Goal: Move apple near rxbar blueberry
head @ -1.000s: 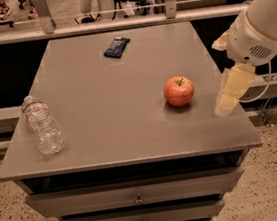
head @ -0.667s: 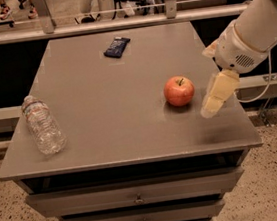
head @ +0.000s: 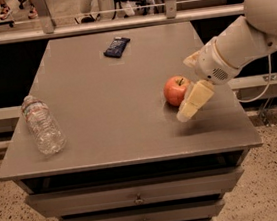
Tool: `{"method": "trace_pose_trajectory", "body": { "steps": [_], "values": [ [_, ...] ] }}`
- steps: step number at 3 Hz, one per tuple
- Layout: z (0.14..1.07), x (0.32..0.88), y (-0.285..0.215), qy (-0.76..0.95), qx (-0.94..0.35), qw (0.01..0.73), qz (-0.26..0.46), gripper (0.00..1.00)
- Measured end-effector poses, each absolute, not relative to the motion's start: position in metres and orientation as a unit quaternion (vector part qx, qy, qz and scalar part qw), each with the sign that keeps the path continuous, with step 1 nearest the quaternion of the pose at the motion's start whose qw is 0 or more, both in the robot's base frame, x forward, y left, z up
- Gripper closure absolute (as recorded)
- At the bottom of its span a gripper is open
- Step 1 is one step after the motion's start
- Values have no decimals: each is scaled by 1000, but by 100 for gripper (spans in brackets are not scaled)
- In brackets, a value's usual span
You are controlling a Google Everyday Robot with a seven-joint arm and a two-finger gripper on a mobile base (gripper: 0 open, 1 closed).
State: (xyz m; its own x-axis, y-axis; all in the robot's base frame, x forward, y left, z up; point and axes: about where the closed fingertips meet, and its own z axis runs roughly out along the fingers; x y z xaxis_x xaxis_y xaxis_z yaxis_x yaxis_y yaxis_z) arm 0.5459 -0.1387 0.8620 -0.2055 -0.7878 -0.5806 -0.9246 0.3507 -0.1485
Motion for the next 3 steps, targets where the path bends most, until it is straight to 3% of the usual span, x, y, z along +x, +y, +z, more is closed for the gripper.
{"method": "trace_pose_trajectory", "body": {
  "steps": [1, 3],
  "values": [
    [850, 551, -121, 762, -551, 309, 139, 2],
    [850, 553, -111, 759, -540, 325, 160, 47]
  ]
}}
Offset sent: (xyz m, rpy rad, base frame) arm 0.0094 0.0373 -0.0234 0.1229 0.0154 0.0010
